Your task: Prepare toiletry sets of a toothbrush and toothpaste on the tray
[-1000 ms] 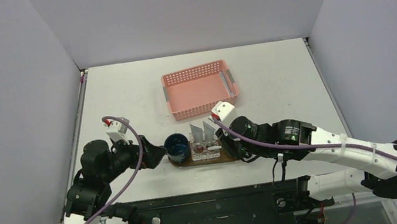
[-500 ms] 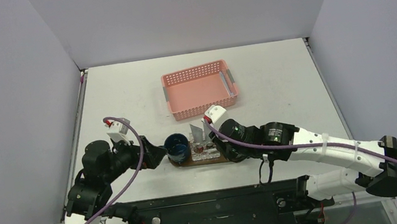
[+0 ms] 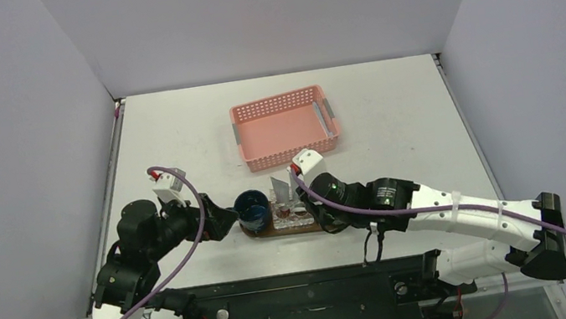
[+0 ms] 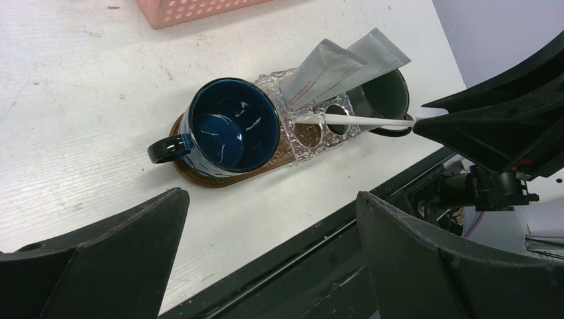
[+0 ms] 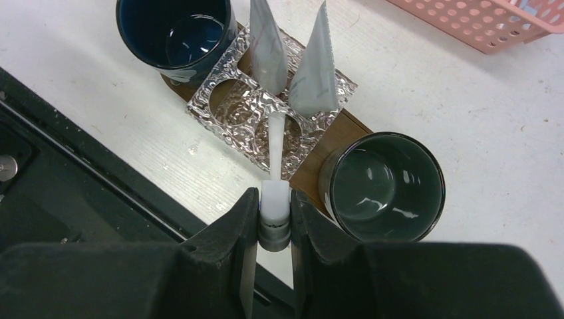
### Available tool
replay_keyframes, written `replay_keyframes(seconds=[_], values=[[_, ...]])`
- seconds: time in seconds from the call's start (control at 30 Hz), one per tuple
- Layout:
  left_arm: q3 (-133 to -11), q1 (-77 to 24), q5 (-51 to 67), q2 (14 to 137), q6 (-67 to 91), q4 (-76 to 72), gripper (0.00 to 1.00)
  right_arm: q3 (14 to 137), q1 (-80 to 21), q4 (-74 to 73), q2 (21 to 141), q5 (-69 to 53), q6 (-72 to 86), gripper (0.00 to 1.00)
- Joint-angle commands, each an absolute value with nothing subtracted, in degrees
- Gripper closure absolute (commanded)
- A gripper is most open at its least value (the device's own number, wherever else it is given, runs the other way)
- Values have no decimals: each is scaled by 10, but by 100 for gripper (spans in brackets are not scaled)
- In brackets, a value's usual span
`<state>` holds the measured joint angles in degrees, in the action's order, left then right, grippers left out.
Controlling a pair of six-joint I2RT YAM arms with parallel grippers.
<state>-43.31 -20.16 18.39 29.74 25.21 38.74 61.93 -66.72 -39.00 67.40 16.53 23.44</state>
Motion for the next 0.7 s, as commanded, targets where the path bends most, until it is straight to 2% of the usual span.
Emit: replay_keyframes(seconds=[0.0, 0.57, 0.67], values=[[-432, -204, 181, 294, 249, 355, 4, 610, -666, -356, 684, 201, 246, 100], [-432, -206, 181, 297, 249, 355, 4, 601, -677, -346, 704, 230, 251, 100], [-432, -206, 181, 297, 248, 355, 4, 602, -677, -347, 704, 228, 249, 91]])
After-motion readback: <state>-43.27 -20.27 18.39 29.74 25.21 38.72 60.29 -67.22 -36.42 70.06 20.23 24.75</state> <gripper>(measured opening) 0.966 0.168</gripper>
